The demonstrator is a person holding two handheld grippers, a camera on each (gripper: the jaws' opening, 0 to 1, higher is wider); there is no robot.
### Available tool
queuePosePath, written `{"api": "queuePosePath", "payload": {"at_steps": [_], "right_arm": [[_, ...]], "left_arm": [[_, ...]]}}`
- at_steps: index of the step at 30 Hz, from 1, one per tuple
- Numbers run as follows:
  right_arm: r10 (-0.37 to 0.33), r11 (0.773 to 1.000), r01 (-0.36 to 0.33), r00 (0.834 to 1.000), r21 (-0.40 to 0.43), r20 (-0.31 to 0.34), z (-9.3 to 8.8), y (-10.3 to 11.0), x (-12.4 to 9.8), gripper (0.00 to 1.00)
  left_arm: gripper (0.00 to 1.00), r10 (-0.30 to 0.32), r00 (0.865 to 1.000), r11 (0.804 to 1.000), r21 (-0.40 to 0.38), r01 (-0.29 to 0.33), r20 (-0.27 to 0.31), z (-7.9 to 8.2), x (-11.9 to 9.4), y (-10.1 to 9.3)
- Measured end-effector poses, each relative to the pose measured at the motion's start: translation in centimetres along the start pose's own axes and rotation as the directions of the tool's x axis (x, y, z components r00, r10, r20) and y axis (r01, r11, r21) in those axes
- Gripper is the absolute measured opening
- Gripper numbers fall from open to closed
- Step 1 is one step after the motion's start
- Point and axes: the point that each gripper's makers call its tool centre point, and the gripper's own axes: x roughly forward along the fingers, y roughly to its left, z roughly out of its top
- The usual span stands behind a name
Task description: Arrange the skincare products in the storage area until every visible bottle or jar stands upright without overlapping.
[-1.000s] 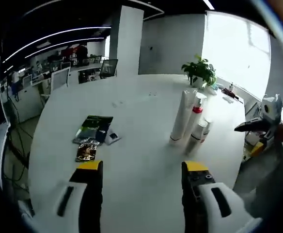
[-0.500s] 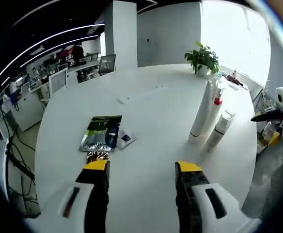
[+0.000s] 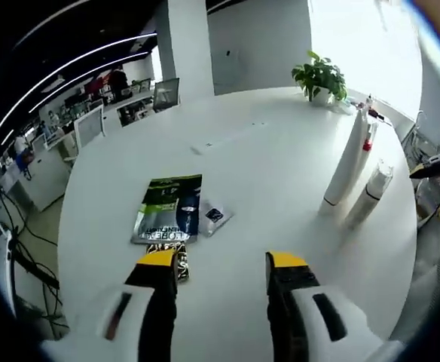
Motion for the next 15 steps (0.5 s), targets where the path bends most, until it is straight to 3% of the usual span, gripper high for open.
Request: {"api": "queuePosePath", "payload": {"at_steps": [8,15], "right_arm": [[-0.005,1.000,0.006,1.000,0.009,-0.014,-0.2,-0.2,0.1,0.88],[-0.009,1.000,0.010,1.000,0.026,-0.024,-0.5,-0.3,0.1,0.88]], "left_arm": [[0.38,0.013,0.998,0.998,0.061,-0.009,-0.060,-0.4,2.7,1.6],[0.36,0.010,0.998,0.997,0.071,-0.006,-0.065,-0.1,4.5,2.5]]}}
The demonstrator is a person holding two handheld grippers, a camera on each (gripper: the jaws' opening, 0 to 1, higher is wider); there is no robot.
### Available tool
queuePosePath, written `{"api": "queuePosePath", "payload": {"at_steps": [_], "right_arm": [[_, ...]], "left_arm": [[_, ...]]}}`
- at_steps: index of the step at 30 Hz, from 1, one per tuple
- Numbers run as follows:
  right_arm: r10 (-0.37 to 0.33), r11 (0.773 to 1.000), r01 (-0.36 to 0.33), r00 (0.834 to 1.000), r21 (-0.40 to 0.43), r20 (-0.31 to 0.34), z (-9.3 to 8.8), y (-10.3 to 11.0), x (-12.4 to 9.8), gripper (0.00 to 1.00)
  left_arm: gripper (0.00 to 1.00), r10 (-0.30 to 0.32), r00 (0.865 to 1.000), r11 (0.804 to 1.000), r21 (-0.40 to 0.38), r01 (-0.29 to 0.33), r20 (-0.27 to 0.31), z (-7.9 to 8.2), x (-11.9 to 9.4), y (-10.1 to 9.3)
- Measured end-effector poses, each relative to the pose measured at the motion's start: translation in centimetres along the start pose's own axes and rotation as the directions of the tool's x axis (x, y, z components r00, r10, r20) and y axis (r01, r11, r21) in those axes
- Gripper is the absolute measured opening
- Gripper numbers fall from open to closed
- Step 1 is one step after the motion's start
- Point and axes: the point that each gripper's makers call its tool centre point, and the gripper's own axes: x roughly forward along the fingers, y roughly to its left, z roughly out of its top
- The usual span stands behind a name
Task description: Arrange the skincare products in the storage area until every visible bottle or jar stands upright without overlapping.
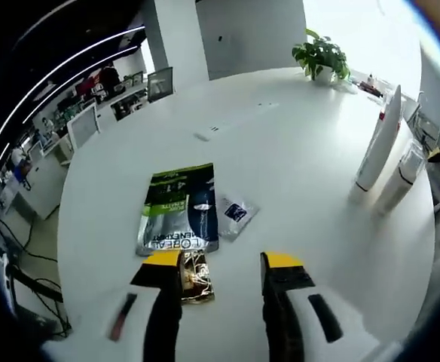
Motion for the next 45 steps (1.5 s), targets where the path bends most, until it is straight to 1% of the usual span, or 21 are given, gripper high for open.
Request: {"api": "queuePosePath", "payload": {"at_steps": [4,7,11,13,17,20,25,29,31,35,39,42,45], "right_arm": [[-0.001,1.000,0.001,1.000,0.008,-0.007,-0.2,-0.1,0.1,0.88],[0.002,1.000,-0.002,1.000,0.007,-0.014,-0.3,0.0,0.2,0.88],[0.001,1.000,-0.001,1.000,0.014,-0.015,-0.3,0.0,0.2,0.87],[0.003,1.000,-0.003,1.000,0.021,-0.014,-0.3,-0.1,0.2,0.87],[0.005,1.000,-0.005,1.000,0.031,-0.014,-0.4,-0.1,0.3,0.86],[0.009,0.999,-0.008,1.000,0.037,-0.015,-0.4,0.0,0.4,0.86],[0.009,0.999,-0.009,1.000,0.034,-0.013,-0.4,-0.1,0.3,0.85],[0.008,1.000,-0.008,1.000,0.029,-0.012,-0.3,-0.1,0.3,0.85],[0.010,1.000,-0.010,1.000,0.028,-0.014,-0.4,0.0,0.3,0.85],[0.012,0.999,-0.012,1.000,0.030,-0.013,-0.3,0.0,0.3,0.85],[0.011,0.999,-0.011,1.000,0.041,-0.009,-0.3,-0.1,0.2,0.85],[0.011,0.999,-0.011,1.000,0.051,-0.007,-0.3,-0.2,0.2,0.85],[0.010,0.998,-0.010,1.000,0.058,-0.006,-0.3,-0.3,0.2,0.84]], "left_arm": [[0.35,-0.003,1.000,1.000,0.010,0.003,-0.002,0.2,1.0,0.2],[0.35,-0.007,1.000,1.000,0.029,0.007,-0.014,0.1,1.8,0.4],[0.34,-0.022,1.000,1.000,0.016,0.023,-0.013,0.2,2.5,0.4],[0.33,-0.026,0.999,0.999,0.040,0.027,-0.033,0.0,2.9,0.4],[0.30,-0.032,0.997,0.998,0.046,0.035,-0.064,-0.4,3.4,0.8],[0.28,-0.043,0.997,0.998,0.037,0.045,-0.069,-0.3,3.6,0.9],[0.25,-0.048,0.995,0.997,0.056,0.053,-0.091,-0.2,4.0,1.0],[0.24,-0.058,0.991,0.996,0.062,0.065,-0.121,-0.3,4.5,0.9],[0.22,-0.058,0.990,0.996,0.060,0.066,-0.132,-0.4,4.7,0.8],[0.19,-0.062,0.982,0.994,0.080,0.078,-0.178,-1.2,5.1,0.7],[0.16,-0.072,0.976,0.993,0.080,0.090,-0.205,-1.6,5.3,0.6],[0.12,-0.073,0.975,0.994,0.062,0.088,-0.210,-1.5,5.2,0.9],[0.10,-0.091,0.971,0.995,0.028,0.100,-0.220,-1.5,5.3,0.8]]}}
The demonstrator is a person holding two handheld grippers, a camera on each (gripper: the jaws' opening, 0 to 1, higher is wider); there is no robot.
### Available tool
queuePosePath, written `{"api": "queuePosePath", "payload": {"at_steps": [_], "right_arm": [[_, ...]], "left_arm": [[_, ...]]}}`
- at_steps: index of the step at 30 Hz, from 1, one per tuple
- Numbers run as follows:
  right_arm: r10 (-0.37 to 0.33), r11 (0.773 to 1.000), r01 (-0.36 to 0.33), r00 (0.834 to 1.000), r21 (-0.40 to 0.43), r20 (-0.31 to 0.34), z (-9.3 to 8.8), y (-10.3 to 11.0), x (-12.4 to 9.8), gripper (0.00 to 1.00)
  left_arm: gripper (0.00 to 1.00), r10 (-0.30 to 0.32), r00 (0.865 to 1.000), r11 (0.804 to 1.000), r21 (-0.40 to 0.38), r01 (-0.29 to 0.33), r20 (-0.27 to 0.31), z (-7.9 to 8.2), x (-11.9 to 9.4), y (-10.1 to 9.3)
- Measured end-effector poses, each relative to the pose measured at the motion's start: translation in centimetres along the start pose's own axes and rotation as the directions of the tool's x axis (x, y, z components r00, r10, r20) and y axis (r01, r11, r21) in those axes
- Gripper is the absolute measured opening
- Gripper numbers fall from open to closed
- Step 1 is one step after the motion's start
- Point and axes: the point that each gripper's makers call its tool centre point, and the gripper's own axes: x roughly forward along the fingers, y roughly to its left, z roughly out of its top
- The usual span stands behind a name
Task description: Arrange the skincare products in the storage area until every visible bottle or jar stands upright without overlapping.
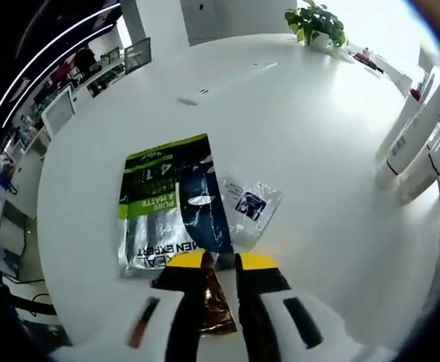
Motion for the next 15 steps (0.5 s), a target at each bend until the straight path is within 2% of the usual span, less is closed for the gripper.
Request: {"api": "queuePosePath", "payload": {"at_steps": [3,7,11,15], "right_arm": [[-0.001,1.000,0.001,1.000,0.003,-0.001,-0.03,-0.01,0.03,0.84],[-0.002,1.000,0.002,1.000,0.002,-0.005,-0.07,0.02,0.07,0.84],[-0.004,1.000,0.004,1.000,0.003,-0.006,-0.07,-0.04,0.10,0.84],[-0.005,1.000,0.005,1.000,0.001,-0.006,-0.03,-0.05,0.07,0.84]], "left_arm": [[0.05,-0.041,0.999,0.999,0.003,0.041,-0.013,-0.10,0.03,-0.47],[0.00,-0.054,0.998,0.998,0.011,0.054,-0.038,-0.06,0.06,-0.67],[0.00,-0.070,0.996,0.998,0.000,0.070,-0.052,-0.08,0.00,-0.53],[0.00,-0.087,0.994,0.993,-0.090,0.081,-0.071,-0.22,-0.02,-0.31]]}}
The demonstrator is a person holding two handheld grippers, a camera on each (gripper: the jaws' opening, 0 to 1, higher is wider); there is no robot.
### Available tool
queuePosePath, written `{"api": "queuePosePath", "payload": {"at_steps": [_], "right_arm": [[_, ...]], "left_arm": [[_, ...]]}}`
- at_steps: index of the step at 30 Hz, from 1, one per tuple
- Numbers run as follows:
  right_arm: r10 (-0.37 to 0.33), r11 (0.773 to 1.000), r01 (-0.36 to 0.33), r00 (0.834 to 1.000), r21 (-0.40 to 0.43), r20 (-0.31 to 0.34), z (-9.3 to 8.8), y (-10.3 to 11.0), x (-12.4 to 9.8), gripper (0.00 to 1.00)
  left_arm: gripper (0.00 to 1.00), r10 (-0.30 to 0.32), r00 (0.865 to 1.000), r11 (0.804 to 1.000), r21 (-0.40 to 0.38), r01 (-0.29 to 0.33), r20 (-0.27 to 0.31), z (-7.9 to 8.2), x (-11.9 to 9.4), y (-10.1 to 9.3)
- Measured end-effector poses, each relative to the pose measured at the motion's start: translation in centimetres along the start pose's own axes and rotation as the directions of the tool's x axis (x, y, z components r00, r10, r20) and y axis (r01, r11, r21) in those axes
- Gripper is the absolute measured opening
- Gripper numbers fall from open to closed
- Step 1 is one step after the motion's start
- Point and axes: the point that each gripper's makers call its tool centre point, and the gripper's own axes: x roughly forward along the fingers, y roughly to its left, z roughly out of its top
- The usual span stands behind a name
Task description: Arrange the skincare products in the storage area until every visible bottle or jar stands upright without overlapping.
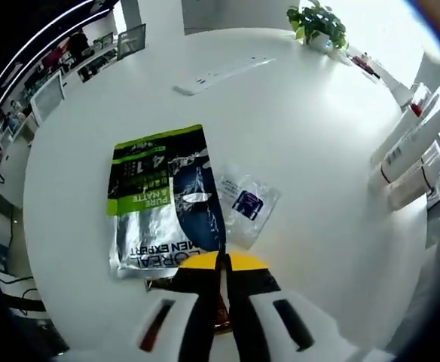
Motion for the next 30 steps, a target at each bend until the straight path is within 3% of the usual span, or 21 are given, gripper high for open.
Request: {"api": "queuePosePath", "payload": {"at_steps": [7,16,19,26,30], "right_arm": [[-0.005,1.000,0.005,1.000,-0.002,0.006,0.2,-0.1,-0.2,0.83],[0.001,0.999,0.000,1.000,-0.032,0.022,1.2,0.3,-0.3,0.83],[0.003,0.999,-0.001,0.999,-0.049,0.032,1.7,0.6,-0.3,0.83],[0.020,0.997,-0.016,0.999,-0.080,0.044,2.4,1.2,-0.4,0.82],[0.024,0.995,-0.020,0.999,-0.094,0.045,2.5,1.3,-0.6,0.82]], "left_arm": [[0.00,0.048,0.999,0.999,0.026,-0.047,-0.019,0.0,-0.2,-0.1],[0.00,0.105,0.991,0.993,0.045,-0.108,0.077,1.1,-2.9,0.3],[0.00,0.154,0.982,0.981,0.104,-0.166,0.109,1.9,-4.4,0.8],[0.00,0.223,0.964,0.959,0.141,-0.244,0.146,2.6,-7.5,2.0],[0.00,0.276,0.946,0.940,0.159,-0.302,0.171,2.6,-9.1,2.5]]}}
